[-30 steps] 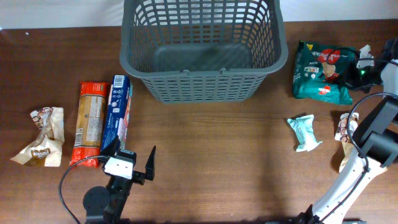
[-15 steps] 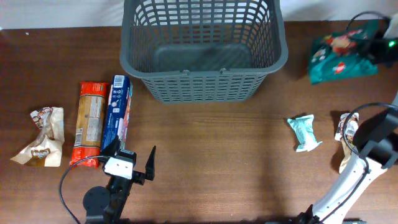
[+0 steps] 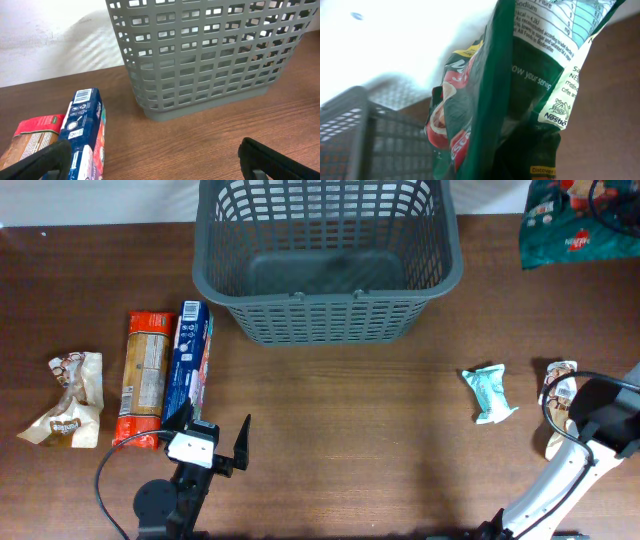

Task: Pack container
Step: 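Carry the Nescafé pack over the basket and drop it in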

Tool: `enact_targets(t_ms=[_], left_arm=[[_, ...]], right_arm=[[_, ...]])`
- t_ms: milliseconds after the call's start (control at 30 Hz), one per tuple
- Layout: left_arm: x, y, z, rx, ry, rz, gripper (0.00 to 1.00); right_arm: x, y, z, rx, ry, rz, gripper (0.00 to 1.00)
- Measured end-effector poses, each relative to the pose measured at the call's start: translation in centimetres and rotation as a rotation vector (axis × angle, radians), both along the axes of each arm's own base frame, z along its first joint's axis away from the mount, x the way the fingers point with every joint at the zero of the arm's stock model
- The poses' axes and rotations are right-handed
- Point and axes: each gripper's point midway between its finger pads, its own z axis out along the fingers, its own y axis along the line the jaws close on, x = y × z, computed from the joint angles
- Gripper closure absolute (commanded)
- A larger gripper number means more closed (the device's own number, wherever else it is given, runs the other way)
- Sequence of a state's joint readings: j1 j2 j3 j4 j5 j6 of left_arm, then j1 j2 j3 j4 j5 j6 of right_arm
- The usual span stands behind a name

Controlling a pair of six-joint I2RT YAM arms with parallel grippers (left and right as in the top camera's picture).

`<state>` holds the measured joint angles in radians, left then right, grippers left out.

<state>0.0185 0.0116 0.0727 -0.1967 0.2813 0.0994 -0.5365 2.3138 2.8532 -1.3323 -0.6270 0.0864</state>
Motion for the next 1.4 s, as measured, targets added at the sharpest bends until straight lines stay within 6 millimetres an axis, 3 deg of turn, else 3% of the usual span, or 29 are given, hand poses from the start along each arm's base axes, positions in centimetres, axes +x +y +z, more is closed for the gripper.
enact_targets(t_ms=[133,267,433,600,767,800,900,1067,1267,1400], left_arm=[[0.0,0.0,0.0,0.0,0.0,0.0,0.01],[0.0,0.0,0.0,0.0,0.0,0.0,0.01],[0.0,0.0,0.0,0.0,0.0,0.0,0.01],[0.0,0.0,0.0,0.0,0.0,0.0,0.01],[0.0,0.0,0.0,0.0,0.0,0.0,0.01],[0.0,0.0,0.0,0.0,0.0,0.0,0.01],[0.0,0.0,0.0,0.0,0.0,0.0,0.01],[0.0,0.0,0.0,0.0,0.0,0.0,0.01],[0.0,0.0,0.0,0.0,0.0,0.0,0.01],[0.0,0.0,0.0,0.0,0.0,0.0,0.01]], right_arm=[[-0.2,1.7,4.3,-0.025,-0.113,0.024,0.96],[-1.3,4.6,9.7,-0.064,-0.248,0.066,0.96],[-3.5,10.0,15.0,-0.075,-0.364,0.152,0.97],[-4.5,17.2,17.1,-0.047,-0.41,0.29,0.97],[-4.6,23.9,16.1,0.01,-0.347,0.369,0.96],[-4.8,25.9,15.4,0.015,-0.312,0.376,0.96],[-5.4,28.7,13.2,-0.018,-0.21,0.35,0.96],[-5.1,31.2,10.8,-0.078,-0.138,0.339,0.96],[-3.2,32.6,7.0,-0.116,-0.045,0.334,0.96],[-0.2,32.8,2.1,-0.137,0.052,0.321,0.96]])
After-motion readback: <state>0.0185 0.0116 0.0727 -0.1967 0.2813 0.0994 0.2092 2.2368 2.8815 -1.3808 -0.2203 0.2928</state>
